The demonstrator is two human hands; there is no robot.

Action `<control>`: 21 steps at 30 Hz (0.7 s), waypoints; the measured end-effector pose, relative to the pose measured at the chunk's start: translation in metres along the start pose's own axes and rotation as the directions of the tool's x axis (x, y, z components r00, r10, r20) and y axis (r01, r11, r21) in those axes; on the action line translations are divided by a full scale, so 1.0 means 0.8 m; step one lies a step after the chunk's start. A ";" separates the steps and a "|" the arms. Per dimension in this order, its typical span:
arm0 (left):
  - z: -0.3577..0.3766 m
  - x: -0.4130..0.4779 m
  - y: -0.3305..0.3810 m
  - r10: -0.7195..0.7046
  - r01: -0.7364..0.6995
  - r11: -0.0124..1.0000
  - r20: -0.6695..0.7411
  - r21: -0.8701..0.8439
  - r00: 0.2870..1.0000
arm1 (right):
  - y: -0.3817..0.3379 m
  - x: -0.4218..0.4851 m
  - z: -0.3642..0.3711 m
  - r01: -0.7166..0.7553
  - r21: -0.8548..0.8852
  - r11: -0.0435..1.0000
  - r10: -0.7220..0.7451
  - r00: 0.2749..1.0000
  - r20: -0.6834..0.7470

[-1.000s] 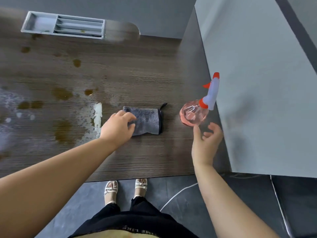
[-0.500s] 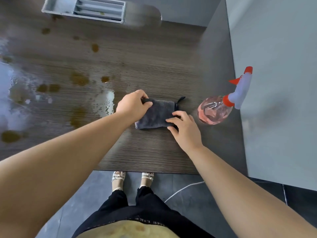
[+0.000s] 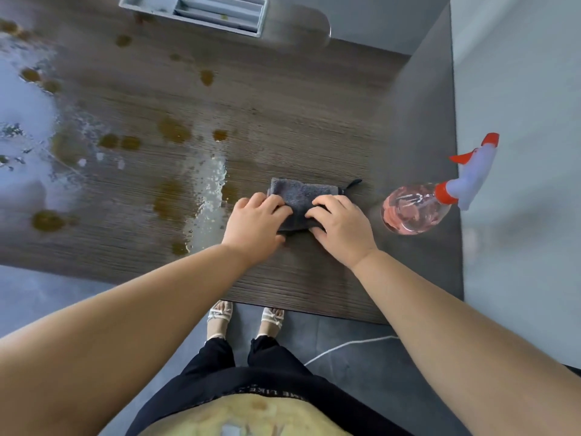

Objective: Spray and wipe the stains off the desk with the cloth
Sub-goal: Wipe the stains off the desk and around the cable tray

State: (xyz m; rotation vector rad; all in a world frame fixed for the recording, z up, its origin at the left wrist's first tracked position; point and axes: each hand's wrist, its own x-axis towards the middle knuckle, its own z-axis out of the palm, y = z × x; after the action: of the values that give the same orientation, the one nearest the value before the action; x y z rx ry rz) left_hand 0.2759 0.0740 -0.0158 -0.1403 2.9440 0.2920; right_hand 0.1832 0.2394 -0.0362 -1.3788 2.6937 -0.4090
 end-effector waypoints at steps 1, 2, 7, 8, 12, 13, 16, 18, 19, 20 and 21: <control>-0.003 0.003 0.001 -0.006 0.006 1.000 -0.038 0.001 0.999 | 0.001 0.002 -0.001 0.014 0.006 1.000 -0.014 1.000 -0.003; -0.008 0.005 0.003 -0.012 0.011 1.000 -0.054 -0.002 0.998 | -0.002 0.005 -0.006 0.015 0.026 1.000 -0.014 1.000 -0.003; -0.044 0.006 0.008 -0.116 0.072 0.947 -0.125 -0.314 0.985 | -0.006 0.010 -0.067 -0.265 0.293 0.919 0.236 0.963 0.131; -0.052 0.004 0.012 -0.123 0.070 0.933 -0.129 -0.353 0.984 | -0.002 0.008 -0.080 -0.316 0.388 0.866 0.247 0.944 0.217; -0.054 0.006 0.018 -0.171 0.171 0.913 0.034 -0.370 0.985 | 0.011 -0.001 -0.073 -0.440 0.503 0.744 0.249 0.881 0.402; -0.047 0.006 0.016 -0.186 0.203 0.914 0.080 -0.351 0.979 | 0.013 -0.004 -0.060 -0.459 0.447 0.768 0.313 0.877 0.364; -0.029 -0.005 0.002 -0.246 0.274 0.927 0.136 -0.255 0.960 | 0.003 -0.011 -0.029 -0.269 0.182 0.946 0.257 0.963 0.084; -0.024 -0.023 -0.015 -0.297 0.313 0.925 0.103 -0.218 0.949 | -0.007 -0.016 -0.011 -0.010 0.095 0.995 0.004 0.998 0.063; -0.023 -0.032 -0.024 -0.325 0.336 0.919 0.086 -0.205 0.942 | -0.009 -0.019 0.000 0.110 0.035 0.993 -0.113 0.987 0.110; -0.023 -0.042 -0.034 -0.358 0.366 0.910 0.079 -0.193 0.931 | -0.007 -0.021 0.009 0.198 -0.017 0.980 -0.193 0.968 0.160; -0.023 -0.052 -0.044 -0.395 0.402 0.898 0.079 -0.178 0.916 | -0.002 -0.020 0.017 0.258 -0.052 0.965 -0.244 0.950 0.194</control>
State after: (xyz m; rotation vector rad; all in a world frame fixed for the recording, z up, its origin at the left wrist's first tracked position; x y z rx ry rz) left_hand 0.3177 0.0388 0.0029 -0.7440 2.7517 0.5050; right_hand 0.1967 0.2491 -0.0496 -1.6977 2.4162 -0.1828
